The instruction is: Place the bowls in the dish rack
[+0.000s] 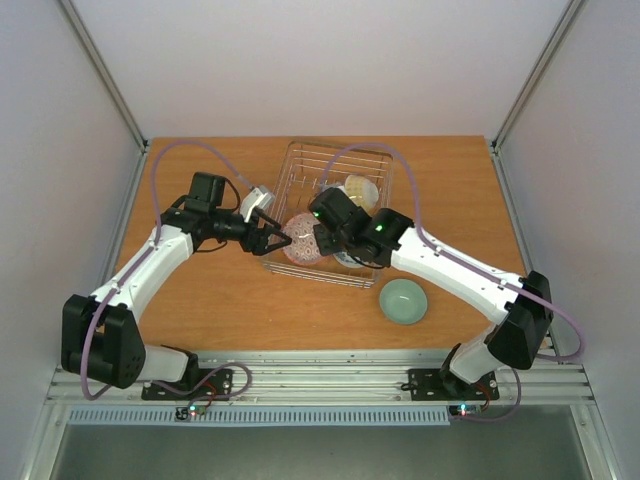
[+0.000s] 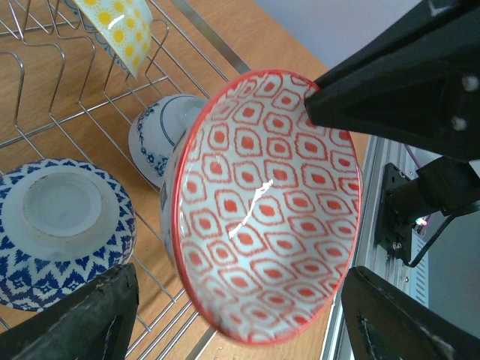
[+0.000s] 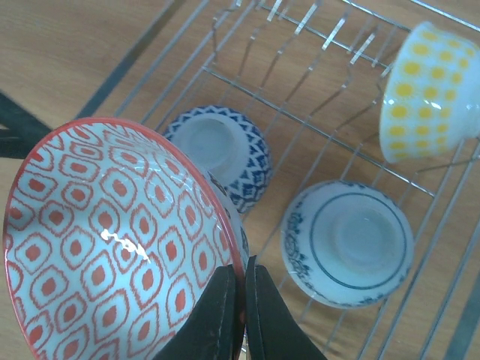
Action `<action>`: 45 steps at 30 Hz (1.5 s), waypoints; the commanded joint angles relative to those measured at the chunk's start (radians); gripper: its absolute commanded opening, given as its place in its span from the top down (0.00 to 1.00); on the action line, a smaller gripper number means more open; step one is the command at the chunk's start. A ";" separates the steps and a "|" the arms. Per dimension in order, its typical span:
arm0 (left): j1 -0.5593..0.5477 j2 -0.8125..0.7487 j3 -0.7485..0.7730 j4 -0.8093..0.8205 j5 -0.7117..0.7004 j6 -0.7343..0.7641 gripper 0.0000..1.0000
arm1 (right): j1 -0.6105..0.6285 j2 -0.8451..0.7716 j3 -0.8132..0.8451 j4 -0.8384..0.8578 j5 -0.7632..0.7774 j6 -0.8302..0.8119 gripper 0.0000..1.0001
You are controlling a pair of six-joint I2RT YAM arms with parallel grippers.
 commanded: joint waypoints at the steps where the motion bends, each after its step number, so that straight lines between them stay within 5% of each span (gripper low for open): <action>1: -0.006 0.013 0.025 -0.001 0.000 0.016 0.25 | 0.055 0.000 0.072 0.045 0.063 -0.032 0.99; 6: -0.008 0.013 0.023 0.008 -0.023 0.014 0.29 | 0.088 -0.004 0.089 0.042 0.095 -0.042 0.99; 7: -0.010 0.013 0.023 0.008 -0.023 0.014 0.35 | 0.091 -0.006 0.091 0.042 0.101 -0.044 0.99; 11: -0.012 0.018 0.027 0.002 -0.022 0.020 0.89 | 0.095 -0.018 0.086 0.047 0.120 -0.048 0.99; 13: -0.012 0.019 0.026 0.001 -0.025 0.020 0.98 | 0.096 -0.023 0.081 0.050 0.124 -0.050 0.99; 19: -0.016 0.015 0.026 -0.008 -0.020 0.038 1.00 | 0.096 -0.045 0.053 0.075 0.116 -0.063 0.97; 22: -0.016 0.006 0.020 -0.003 -0.010 0.046 1.00 | 0.094 -0.097 0.004 0.116 0.095 -0.061 0.75; 24: -0.016 0.001 0.015 0.001 0.006 0.046 1.00 | 0.094 -0.134 -0.033 0.153 0.061 -0.051 0.46; 27: -0.012 0.003 0.015 -0.004 0.054 0.054 1.00 | 0.088 -0.192 -0.103 0.208 -0.018 -0.033 0.30; 38: 0.019 0.002 0.010 -0.008 0.180 0.073 1.00 | 0.045 -0.311 -0.317 0.420 -0.371 0.147 0.06; 45: 0.031 -0.023 -0.005 0.013 0.225 0.071 0.99 | 0.045 -0.290 -0.385 0.521 -0.447 0.217 0.04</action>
